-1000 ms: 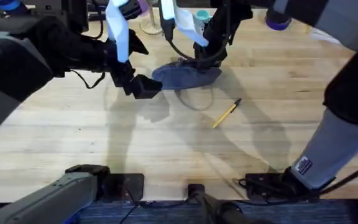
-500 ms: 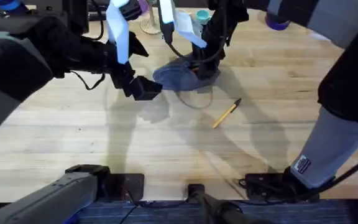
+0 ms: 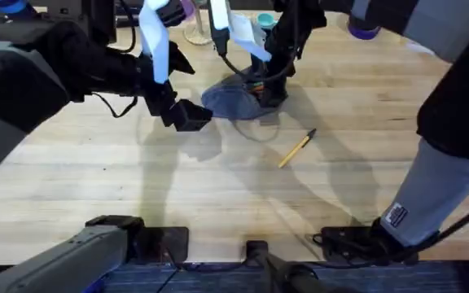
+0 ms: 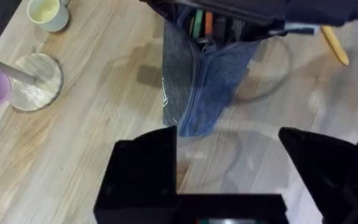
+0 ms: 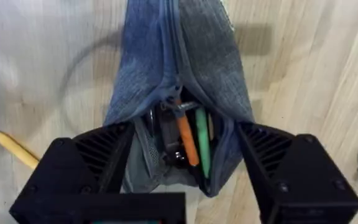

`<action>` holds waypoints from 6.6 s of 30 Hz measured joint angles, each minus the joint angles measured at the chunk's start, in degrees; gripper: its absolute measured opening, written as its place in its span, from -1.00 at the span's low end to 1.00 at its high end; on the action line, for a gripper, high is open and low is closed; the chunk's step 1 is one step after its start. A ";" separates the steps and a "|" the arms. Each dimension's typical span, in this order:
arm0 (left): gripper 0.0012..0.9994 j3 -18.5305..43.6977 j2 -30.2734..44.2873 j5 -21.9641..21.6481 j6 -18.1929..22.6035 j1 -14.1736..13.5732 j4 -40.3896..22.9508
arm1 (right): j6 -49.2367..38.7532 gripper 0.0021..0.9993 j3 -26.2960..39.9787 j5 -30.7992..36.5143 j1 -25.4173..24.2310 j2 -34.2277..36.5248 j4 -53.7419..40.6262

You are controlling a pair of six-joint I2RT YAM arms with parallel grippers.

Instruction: Unzip the bag, pick up the pens from the table one at a time and place them inside, then zip the bag closed.

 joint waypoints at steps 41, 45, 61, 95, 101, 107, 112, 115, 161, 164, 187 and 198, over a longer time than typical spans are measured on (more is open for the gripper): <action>0.99 0.00 -0.02 -1.46 0.00 0.00 0.00 | 19.24 0.99 2.36 -4.74 -7.92 -29.93 -15.60; 0.99 0.00 0.00 -1.46 0.00 0.00 0.00 | 21.20 0.99 2.36 -4.94 -7.32 -29.88 -20.55; 0.99 0.00 0.00 -1.49 0.00 0.00 0.00 | 78.87 0.99 2.36 -5.18 -6.25 -29.79 -25.73; 0.99 0.00 -0.01 -1.49 0.00 0.00 -0.12 | 121.24 0.99 2.16 23.84 4.54 -29.79 -27.08; 0.99 0.00 0.00 -1.49 0.00 0.00 -0.42 | 122.54 0.99 -6.27 24.26 4.63 -31.81 -24.11; 0.99 0.00 0.00 -1.49 0.00 0.00 -0.42 | 123.87 0.99 -18.45 21.99 4.63 -36.96 -16.94; 0.99 0.00 -0.01 -1.49 0.00 0.00 -0.42 | 126.44 0.99 -27.69 20.45 4.61 -39.92 -11.30; 0.99 0.00 0.00 -1.49 0.00 0.00 -0.42 | 127.56 0.99 -32.90 18.85 4.63 -40.09 -6.70; 0.99 0.00 0.00 -1.49 0.00 0.00 -0.57 | 135.58 -0.87 -52.59 21.99 5.44 -33.11 14.56; 0.99 0.00 -0.01 -1.51 0.00 0.00 -1.39 | 135.53 -0.93 -52.54 22.03 5.44 -33.11 14.56; 0.99 0.00 -0.01 -1.51 0.00 0.00 -2.97 | 98.66 -0.94 -35.27 28.77 5.79 -31.30 10.08; 0.99 0.00 -0.01 -1.51 0.00 0.00 -2.99 | 66.20 -0.94 -33.86 35.01 5.79 -31.32 22.48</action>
